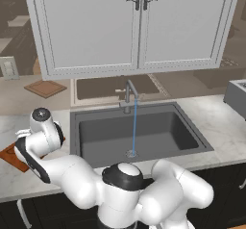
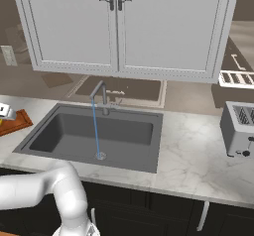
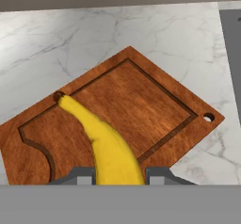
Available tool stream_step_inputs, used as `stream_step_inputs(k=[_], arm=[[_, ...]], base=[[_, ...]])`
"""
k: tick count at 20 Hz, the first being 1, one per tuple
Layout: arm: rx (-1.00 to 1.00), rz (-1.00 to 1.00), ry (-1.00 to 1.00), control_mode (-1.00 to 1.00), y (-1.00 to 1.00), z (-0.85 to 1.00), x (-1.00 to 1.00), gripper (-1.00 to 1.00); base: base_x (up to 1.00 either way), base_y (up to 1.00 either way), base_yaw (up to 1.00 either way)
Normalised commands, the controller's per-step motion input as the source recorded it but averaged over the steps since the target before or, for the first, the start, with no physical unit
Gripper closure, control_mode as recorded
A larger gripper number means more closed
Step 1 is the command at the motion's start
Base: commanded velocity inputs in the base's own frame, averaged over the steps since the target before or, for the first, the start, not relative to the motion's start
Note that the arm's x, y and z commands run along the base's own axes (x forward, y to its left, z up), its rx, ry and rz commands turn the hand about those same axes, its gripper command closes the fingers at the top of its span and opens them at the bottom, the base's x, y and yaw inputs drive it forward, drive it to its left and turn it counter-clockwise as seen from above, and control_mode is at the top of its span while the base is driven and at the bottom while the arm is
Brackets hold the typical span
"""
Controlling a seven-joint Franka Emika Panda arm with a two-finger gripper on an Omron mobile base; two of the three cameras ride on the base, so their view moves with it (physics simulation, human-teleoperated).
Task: Pick the banana from the sink and place it on the cutting board to airdry. Then turn off the sink faucet.
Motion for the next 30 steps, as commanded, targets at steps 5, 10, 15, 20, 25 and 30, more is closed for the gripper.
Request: stream_step_inputs(k=[5,10,15,20,25,30], arm=[[0.00,-0.03,0.02,-1.00,0.05,-0.15,0.15,1.00],[0.00,-0.03,0.01,-1.00,0.11,-0.06,0.23,1.00],[0.00,-0.05,0.02,-1.00,0.18,-0.08,0.24,1.00],[0.00,-0.06,0.06,-1.00,0.13,-0.22,0.22,1.00],[0.01,-0.07,0.08,-1.00,0.13,-0.24,0.22,1.00],[0.01,-0.07,0.09,-1.00,0.14,-0.31,0.21,1.00]], base=[[0.00,0.00,0.00],[0.00,0.00,0.00],[0.00,0.00,0.00],[0.00,0.00,0.00],[0.00,0.00,0.00],[0.00,0.00,0.00]])
